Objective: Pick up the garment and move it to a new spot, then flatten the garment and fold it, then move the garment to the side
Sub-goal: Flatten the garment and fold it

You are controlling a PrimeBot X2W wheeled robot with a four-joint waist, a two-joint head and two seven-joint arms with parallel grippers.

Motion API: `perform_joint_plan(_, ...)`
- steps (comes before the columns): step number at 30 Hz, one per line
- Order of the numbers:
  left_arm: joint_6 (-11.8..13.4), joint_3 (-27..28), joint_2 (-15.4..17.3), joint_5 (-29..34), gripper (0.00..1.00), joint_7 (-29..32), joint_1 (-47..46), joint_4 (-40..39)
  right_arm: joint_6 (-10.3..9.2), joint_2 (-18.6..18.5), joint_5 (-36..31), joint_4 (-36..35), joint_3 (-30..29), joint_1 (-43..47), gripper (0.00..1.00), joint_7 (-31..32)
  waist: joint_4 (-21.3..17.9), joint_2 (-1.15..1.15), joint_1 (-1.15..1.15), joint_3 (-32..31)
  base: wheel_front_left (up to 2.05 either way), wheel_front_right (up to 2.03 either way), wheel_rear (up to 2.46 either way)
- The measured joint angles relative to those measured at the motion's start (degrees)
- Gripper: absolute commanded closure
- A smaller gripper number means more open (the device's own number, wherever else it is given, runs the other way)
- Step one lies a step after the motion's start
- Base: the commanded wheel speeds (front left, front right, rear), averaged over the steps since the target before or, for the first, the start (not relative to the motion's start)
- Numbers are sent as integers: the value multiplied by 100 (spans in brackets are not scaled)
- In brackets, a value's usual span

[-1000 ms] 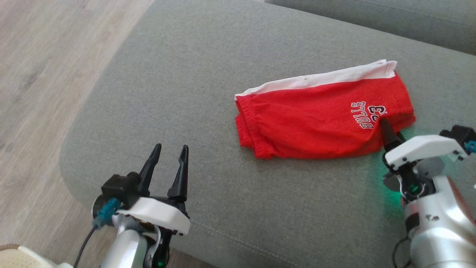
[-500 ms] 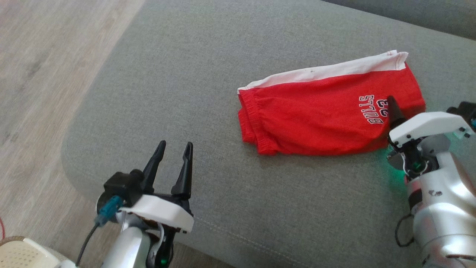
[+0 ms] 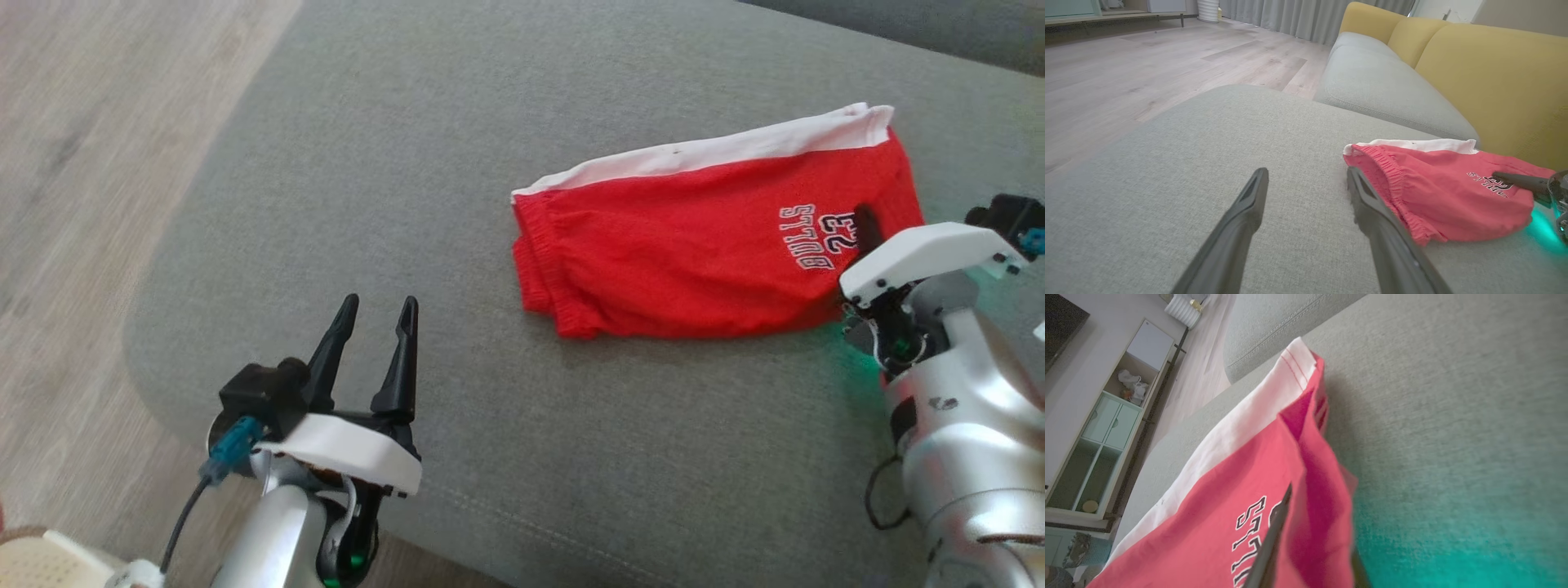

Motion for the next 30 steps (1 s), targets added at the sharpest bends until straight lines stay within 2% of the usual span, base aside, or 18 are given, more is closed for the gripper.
perform_joint_plan(7, -4, 185, -2, 15, 0, 0, 12, 31, 0, 131, 175, -337, 356, 431, 100, -371, -400, 0, 0, -176, 0, 0, 0)
perform_joint_plan(17, -85, 335, -3, 211, 0, 0, 15, 26, 0, 232, 377, -958, 543, 1303, 100, -949, -1292, 0, 0, -406, 0, 0, 0)
perform_joint_plan(21, -109, 354, -4, 265, 0, 0, 16, 30, 0, 259, 483, -1244, 905, 1752, 100, -1254, -1662, 0, 0, -501, 0, 0, 0)
perform_joint_plan(30, -146, 355, -3, 267, 0, 0, 118, 46, 0, 290, 625, -1245, 942, 2025, 100, -1628, -1826, 0, 0, -714, 0, 0, 0)
